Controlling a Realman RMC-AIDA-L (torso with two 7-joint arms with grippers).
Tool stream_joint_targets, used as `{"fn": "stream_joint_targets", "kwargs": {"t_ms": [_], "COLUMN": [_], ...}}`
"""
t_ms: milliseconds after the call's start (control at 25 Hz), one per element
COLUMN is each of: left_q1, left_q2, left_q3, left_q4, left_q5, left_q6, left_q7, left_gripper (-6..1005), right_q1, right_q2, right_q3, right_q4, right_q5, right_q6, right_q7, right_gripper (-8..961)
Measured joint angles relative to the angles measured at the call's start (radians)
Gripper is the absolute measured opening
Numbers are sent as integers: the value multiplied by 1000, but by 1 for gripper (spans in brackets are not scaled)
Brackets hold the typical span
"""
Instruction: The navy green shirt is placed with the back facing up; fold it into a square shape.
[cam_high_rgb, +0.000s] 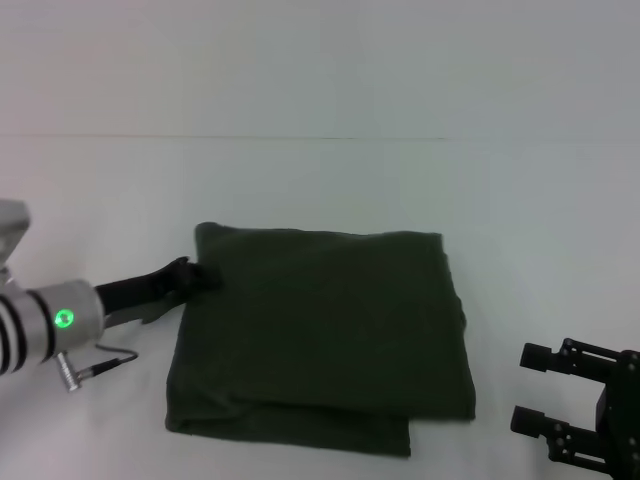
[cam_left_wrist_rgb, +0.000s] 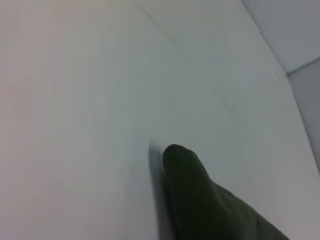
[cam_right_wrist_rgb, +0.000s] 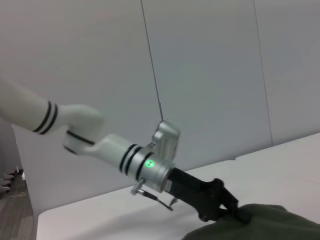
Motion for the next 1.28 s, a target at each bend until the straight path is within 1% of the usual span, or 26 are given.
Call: {"fn": "stream_joint_targets", "kwargs": {"t_ms": [200,320,720,840,1000,1280], "left_q1": [73,93,93,95,94,101], "left_q2": [-1,-4,-4,-2,9,49], "left_q3": [-26,-41,-46,-44,-43,-47], "left_q4": [-1,-5,-9,-10,-10,-1], "left_q5": [-98,-140,-146,-151,-148,-146], "left_q6": [33,50,68,71,75,136], "left_q7": [31,63,81,116,133,134], "left_gripper": [54,53,66,71,151,291], "right_q1": [6,9,19,20,23,23], "right_q2": [0,0,0,0,0,0], "right_q3": [0,0,3,3,3,3], "right_q4": [0,0,3,9,11,13], "right_q5": [0,0,0,0,0,21], "right_q6": [5,9,10,13,23,31], "right_q7": [0,0,0,0,0,0], "right_gripper": [709,709,710,710,709,709]}}
